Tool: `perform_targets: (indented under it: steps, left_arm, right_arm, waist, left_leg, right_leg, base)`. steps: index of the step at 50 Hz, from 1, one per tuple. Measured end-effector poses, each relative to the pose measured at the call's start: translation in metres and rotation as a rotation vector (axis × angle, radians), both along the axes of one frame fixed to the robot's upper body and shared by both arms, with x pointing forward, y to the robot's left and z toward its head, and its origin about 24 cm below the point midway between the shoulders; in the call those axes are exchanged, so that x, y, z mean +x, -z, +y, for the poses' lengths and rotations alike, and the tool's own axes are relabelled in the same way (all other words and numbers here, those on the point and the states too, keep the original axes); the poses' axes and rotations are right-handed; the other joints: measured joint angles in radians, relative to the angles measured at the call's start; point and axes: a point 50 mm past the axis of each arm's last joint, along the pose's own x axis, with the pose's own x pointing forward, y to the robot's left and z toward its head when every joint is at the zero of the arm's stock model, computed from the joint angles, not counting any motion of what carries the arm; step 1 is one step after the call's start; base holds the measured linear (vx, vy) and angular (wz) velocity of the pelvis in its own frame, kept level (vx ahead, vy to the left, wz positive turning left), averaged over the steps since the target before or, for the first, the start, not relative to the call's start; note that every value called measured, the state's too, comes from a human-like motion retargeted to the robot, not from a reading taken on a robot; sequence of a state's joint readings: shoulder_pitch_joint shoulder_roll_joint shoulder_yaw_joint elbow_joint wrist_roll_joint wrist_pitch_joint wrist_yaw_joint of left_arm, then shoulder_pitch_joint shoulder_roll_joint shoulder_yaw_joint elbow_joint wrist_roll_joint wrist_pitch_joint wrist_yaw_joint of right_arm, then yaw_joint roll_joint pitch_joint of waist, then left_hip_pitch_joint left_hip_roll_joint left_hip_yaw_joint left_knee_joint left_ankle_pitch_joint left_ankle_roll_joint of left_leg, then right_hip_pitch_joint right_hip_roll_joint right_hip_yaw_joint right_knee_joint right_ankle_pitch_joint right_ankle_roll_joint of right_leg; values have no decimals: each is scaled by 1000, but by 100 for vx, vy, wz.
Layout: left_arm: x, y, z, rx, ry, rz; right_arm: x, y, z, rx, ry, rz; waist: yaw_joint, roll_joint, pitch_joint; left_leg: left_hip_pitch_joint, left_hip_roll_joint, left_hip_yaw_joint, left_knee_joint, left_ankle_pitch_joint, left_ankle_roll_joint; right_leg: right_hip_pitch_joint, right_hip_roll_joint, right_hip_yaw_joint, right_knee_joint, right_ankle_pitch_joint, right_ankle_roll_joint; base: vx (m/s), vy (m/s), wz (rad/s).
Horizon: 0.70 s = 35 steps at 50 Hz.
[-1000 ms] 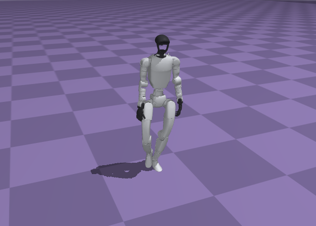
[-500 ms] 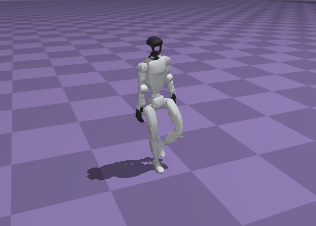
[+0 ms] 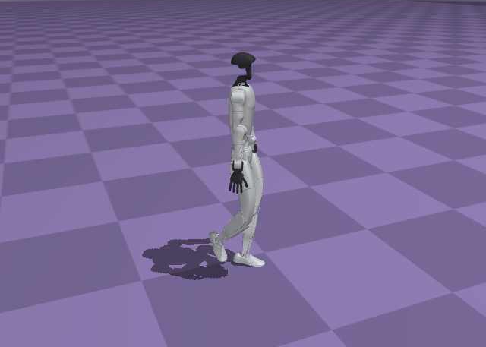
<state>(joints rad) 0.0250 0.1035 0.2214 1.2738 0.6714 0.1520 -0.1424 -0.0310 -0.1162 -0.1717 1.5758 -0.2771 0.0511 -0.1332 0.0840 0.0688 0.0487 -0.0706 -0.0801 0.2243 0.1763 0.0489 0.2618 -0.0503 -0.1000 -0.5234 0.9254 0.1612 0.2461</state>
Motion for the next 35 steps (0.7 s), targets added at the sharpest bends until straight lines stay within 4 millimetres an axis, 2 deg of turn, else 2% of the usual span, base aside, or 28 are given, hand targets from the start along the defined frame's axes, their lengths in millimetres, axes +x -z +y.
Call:
perform_targets:
  steps: [3, 5, 7, 10, 12, 13, 15, 17, 20, 23, 24, 27, 30, 33, 35]
  left_arm:
    - [36, -4, -12, -11, 50, -125]
    - [55, -8, -20, -51, 108, -177]
    - [70, -12, -26, -82, 188, -216]
    - [85, -18, -27, -71, 306, -271]
    - [88, -20, -22, -37, 342, -290]
    - [88, -21, -19, -19, 342, -289]
    - [86, -20, -12, 11, 308, -267]
    - [78, -17, -8, 30, 222, -221]
    - [66, -12, -6, 45, 16, -164]
    - [56, -8, -10, -8, -210, -149]
    - [52, -7, -10, -28, -270, -144]
    - [41, -5, -7, -47, -398, -123]
    - [24, -3, 2, 32, -428, -99]
    - [2, 0, 4, 110, -404, -67]
    - [-14, 2, 1, 133, -388, -24]
  right_arm:
    - [-21, -1, 1, 30, -54, 111]
    - [-34, -2, 5, 82, -72, 175]
    - [-45, -3, 10, 132, -64, 234]
    - [-62, -5, 17, 223, -26, 333]
    - [-69, -8, 20, 307, -11, 404]
    - [-71, -9, 21, 347, -11, 437]
    - [-70, -11, 20, 405, -22, 485]
    - [-66, -11, 15, 398, -35, 493]
    - [-51, -9, 3, 317, -67, 440]
    - [-34, -8, -16, 191, -106, 328]
    - [-28, -8, -23, 138, -108, 288]
    - [-11, -10, -41, -13, -66, 186]
    - [0, -12, -50, -63, 29, 106]
    - [9, -12, -51, -52, 123, 39]
    - [15, -11, -48, -37, 164, 6]
  waist:
    - [-37, -26, 33]
    - [-61, -42, 36]
    - [-97, -72, 41]
    - [-130, -120, 57]
    - [-129, -136, 70]
    - [-125, -136, 71]
    - [-80, -132, 68]
    - [-24, -134, 71]
    - [48, -117, 84]
    - [49, -99, 81]
    - [44, -90, 80]
    - [8, -44, 78]
    - [-60, 4, 61]
    - [-104, 21, 45]
    - [-113, 19, 42]
  left_leg:
    - [32, -26, -77, -3, 8, -1]
    - [30, -48, -158, 5, 12, -6]
    - [29, -93, -250, 6, 24, -9]
    - [33, -171, -384, 22, 33, -19]
    - [32, -202, -463, 41, 28, -39]
    - [26, -208, -498, 49, 25, -51]
    - [-2, -209, -536, 56, 18, -79]
    - [-21, -218, -555, 43, 12, -102]
    - [-51, -211, -589, 32, -11, -144]
    - [-88, -233, -671, 34, -21, -169]
    - [-106, -227, -643, 30, -26, -170]
    - [-154, -143, -392, -2, -41, -190]
    - [-159, -37, -94, -57, -74, -258]
    - [-146, 36, 166, -86, -80, -324]
    - [-129, 69, 324, -89, -70, -343]
  right_leg:
    - [-46, -93, -1, -59, -83, -165]
    - [-82, -103, 41, -186, -137, -221]
    - [-130, -10, 287, -353, -168, -180]
    - [-113, 102, 738, -599, -145, -64]
    - [-95, 82, 812, -696, -130, -71]
    - [-90, 69, 770, -711, -145, -91]
    - [-83, 20, 563, -697, -234, -145]
    - [-53, 4, 475, -742, -241, -191]
    - [-14, -19, 378, -773, -270, -189]
    - [25, -25, 233, -826, -282, -208]
    - [43, -21, 185, -848, -285, -215]
    - [118, 16, 22, -922, -298, -224]
    - [176, 61, -139, -963, -325, -222]
    - [209, 80, -240, -976, -347, -229]
    - [234, 83, -301, -984, -355, -228]
  base:
    - [16, -13, 274]
    - [12, -20, 277]
    - [11, -24, 325]
    - [7, -22, 326]
    - [2, -20, 287]
    - [-3, -19, 247]
    - [-11, -20, 195]
    - [-21, -16, 175]
    - [-24, -14, 211]
    - [-18, -9, 289]
    - [-20, -7, 305]
    - [-21, -7, 326]
    - [-13, 0, 360]
    - [-11, 8, 312]
    - [-9, 8, 245]
